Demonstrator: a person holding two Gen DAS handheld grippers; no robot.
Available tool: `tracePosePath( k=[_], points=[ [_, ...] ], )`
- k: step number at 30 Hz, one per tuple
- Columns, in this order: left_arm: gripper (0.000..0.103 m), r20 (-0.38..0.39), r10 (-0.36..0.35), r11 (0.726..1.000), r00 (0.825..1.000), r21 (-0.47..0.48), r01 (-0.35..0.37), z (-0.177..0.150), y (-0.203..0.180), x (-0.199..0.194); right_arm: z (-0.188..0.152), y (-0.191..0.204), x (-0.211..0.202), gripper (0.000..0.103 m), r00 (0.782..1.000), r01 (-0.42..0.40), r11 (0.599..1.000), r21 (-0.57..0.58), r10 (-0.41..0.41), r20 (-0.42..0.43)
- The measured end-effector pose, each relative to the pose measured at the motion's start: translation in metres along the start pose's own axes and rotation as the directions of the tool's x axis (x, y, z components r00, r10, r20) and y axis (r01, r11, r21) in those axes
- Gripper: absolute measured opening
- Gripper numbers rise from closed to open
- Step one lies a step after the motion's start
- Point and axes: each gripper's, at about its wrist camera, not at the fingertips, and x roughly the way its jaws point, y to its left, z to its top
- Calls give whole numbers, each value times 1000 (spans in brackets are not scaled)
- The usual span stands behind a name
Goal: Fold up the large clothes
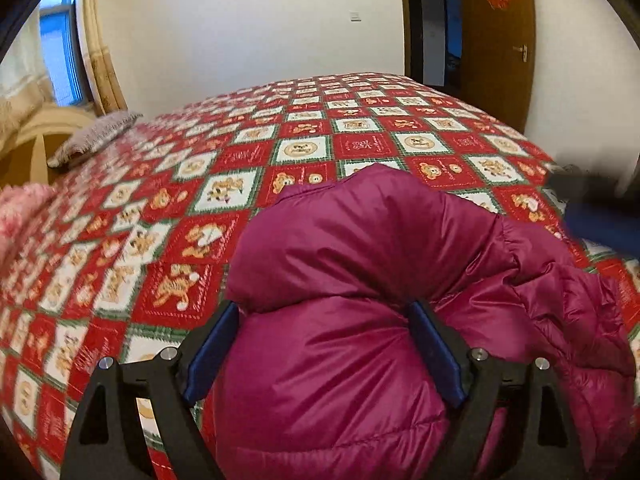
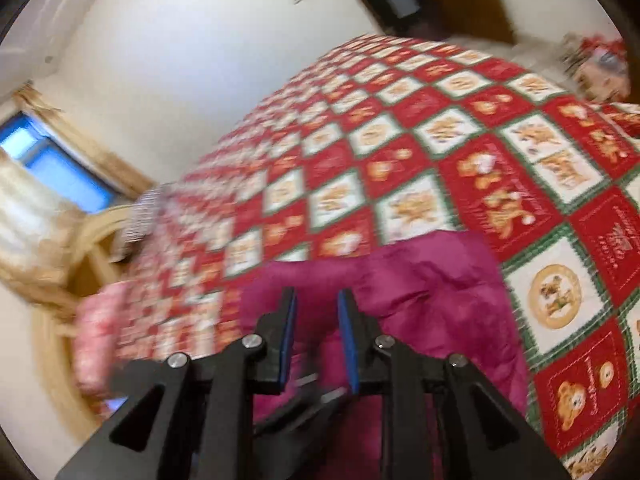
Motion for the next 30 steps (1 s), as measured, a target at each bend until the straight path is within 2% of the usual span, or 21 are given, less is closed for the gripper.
tracePosePath(
  k=[2,4,7,9,11,13,18,21,30],
  points=[
    [90,-9,-31,999,999,-35,31,-1,9,1,-9,-16,17,26,995,95,994,-45,-95,5],
    [92,-23,-67,996,997,-65,65,-1,15,5,-14,-31,28,20,985,172,978,-119,-170,22],
    [92,-36,-94,992,995,-82,91,1,16,7,-15,-46,29,20,979,199,961,-194,-188,74],
    [92,-34,-110,990,993,-96,107,4,18,6,-19,-46,35,20,971,238,935,-265,-217,104],
    [92,-1,-87,991,996,-106,86,11,20,2,-24,-43,40,20,961,275,905,-325,-245,130],
    [92,17,-55,992,998,-110,57,19,22,3,-23,-46,43,20,960,279,901,-331,-250,129],
    [93,-35,-24,991,999,-129,19,40,23,38,-25,-48,48,20,959,282,901,-329,-259,113],
    [94,-80,-19,993,997,-119,9,40,18,55,-24,-52,52,20,965,261,911,-319,-247,84],
    [95,-127,0,993,992,-116,-15,33,14,76,-22,-57,59,20,971,236,921,-309,-233,50]
  ],
)
